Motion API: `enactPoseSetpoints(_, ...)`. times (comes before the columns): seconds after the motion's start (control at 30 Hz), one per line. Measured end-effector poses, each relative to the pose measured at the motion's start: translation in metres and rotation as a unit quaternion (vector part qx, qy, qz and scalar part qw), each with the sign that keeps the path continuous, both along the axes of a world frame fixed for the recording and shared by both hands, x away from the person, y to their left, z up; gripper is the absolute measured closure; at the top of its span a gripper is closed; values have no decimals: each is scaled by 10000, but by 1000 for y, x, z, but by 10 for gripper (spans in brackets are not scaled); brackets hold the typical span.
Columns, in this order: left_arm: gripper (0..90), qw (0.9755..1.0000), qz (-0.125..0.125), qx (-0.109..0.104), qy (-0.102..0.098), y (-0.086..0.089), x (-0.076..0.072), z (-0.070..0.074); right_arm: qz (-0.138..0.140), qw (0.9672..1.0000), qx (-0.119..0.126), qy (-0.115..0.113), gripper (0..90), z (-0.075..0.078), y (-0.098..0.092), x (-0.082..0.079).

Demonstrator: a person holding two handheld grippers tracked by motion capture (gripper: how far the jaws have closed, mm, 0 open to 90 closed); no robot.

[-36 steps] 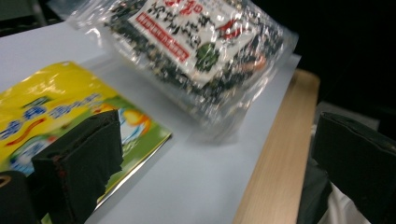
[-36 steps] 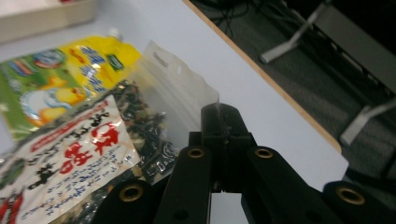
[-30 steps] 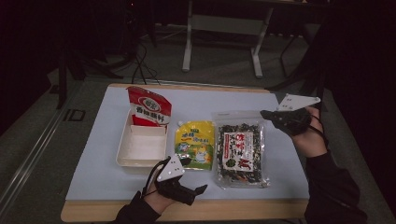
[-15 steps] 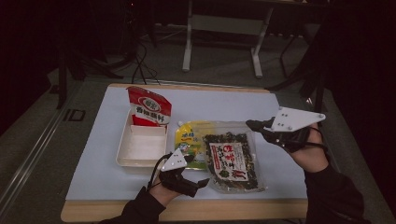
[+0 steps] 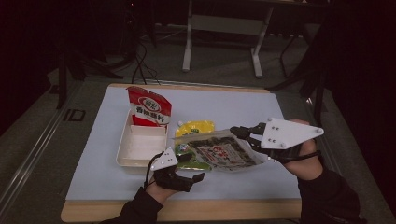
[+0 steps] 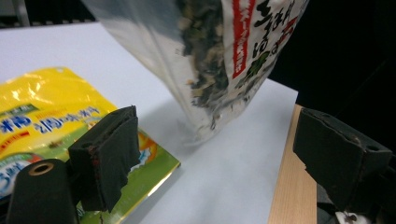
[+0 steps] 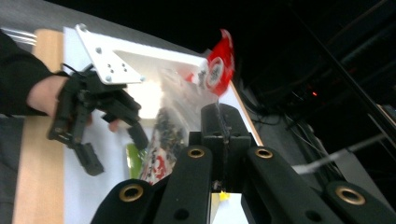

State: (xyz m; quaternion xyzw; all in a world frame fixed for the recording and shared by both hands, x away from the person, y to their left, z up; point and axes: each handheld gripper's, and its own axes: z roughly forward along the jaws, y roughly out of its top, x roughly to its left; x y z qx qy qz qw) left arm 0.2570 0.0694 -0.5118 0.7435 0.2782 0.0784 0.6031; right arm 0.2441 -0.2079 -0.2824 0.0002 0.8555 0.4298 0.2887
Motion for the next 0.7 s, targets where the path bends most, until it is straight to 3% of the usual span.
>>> enactPoseSetpoints(0.13,157,9997,-8,-223,-55,12,0,5,185,9998,64,11,900,7,5,-3)
enactPoseSetpoints(0.23,158,9979,-353,-539,-66,18,0,9,286,9995,82,44,900,10,8,-4)
enactPoseSetpoints(0.27,186,9979,-353,-539,-66,18,0,9,286,9995,82,44,900,10,8,-4)
enactPoseSetpoints(0.3,186,9955,-656,-682,-103,19,-1,13,321,9994,87,90,900,10,9,-4)
enactPoseSetpoints(0.33,345,9936,-908,-646,-207,18,-4,16,344,9993,33,134,900,6,13,-4)
enactPoseSetpoints(0.4,432,9939,-944,-499,-274,16,-8,18,285,9995,-8,121,900,3,14,-2)
enactPoseSetpoints(0.43,552,9922,-1105,-522,-245,17,-8,18,212,9997,22,122,900,2,13,0)
enactPoseSetpoints(0.5,707,9928,-1088,-389,-321,15,-12,21,195,9994,102,267,900,1,9,5)
enactPoseSetpoints(0.53,745,9919,-1186,-309,-339,13,-13,22,138,9995,122,275,900,-1,7,8)
enactPoseSetpoints(0.57,761,9926,-1144,-206,-357,12,-14,23,76,9993,140,326,900,-2,5,10)
enactPoseSetpoints(0.6,766,9929,-1142,-183,-265,11,-15,25,62,9991,177,379,900,-4,3,12)
enactPoseSetpoints(0.67,774,9929,-1142,-183,-265,11,-15,25,29,9988,222,430,900,-5,1,14)
enactPoseSetpoints(0.7,783,9940,-1057,70,-264,8,-18,33,-79,9980,316,546,900,-9,-5,20)
